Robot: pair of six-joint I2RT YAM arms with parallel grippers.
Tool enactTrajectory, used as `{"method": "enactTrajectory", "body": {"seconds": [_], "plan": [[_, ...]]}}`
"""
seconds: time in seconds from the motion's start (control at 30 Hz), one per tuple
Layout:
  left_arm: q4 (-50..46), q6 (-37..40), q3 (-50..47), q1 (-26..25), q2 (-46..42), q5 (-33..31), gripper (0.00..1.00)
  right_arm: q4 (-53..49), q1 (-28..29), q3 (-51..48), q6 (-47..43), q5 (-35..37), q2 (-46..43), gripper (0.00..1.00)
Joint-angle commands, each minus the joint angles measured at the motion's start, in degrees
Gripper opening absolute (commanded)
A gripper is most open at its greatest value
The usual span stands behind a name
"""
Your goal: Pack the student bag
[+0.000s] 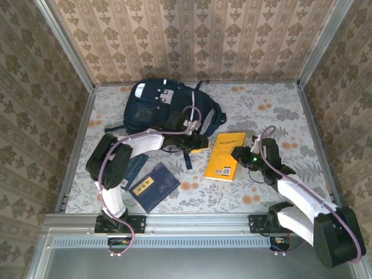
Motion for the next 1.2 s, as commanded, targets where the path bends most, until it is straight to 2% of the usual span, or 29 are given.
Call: {"method": "enactTrajectory", "body": {"seconds": [0.0,0.1,0.3,0.5,0.6,0.8,0.93,1.1,1.17], "plan": [[-3.21,1.51,-1.4,0.49,-6.86,0.58,0.62,2.71,0.55,4.65,-2.32,-3.94,-4.71,0.0],[-2.25,1.68,-2.4,0.99,-11.71,3.1,0.66,7.41,0.63,6.34,0.29,-10.28,-5.12,0.0],[-5.76,4.26,-3.36,3.62,-20.92,4.12,0.92,15.68,1.45,11.08,6.71,-17.55,-5.37,0.0],[-4.39,5.05,-4.84,5.44,-26.92,8.37,0.94,20.88,4.4,16.47,11.87,-22.29,-3.4,0.0],[-1.14,3.22,-6.24,6.13,-29.0,10.86,0.98,24.3,5.39,17.89,14.46,-23.09,-2.67,0.0],[17.99,-7.0,-10.82,6.33,-32.6,18.88,0.96,26.69,7.08,19.97,15.23,-24.55,-1.03,0.0],[23.87,-9.93,-12.16,5.94,-34.58,20.4,0.94,26.52,7.62,19.9,14.45,-24.94,-0.03,0.0],[27.39,-11.15,-13.16,5.82,-37.1,21.58,0.85,22.69,7.63,19.72,10.52,-24.78,-0.03,0.0],[29.69,-12.21,-13.51,5.8,-37.59,22.63,0.79,21.05,7.57,19.64,8.81,-24.64,0.06,0.0]]}}
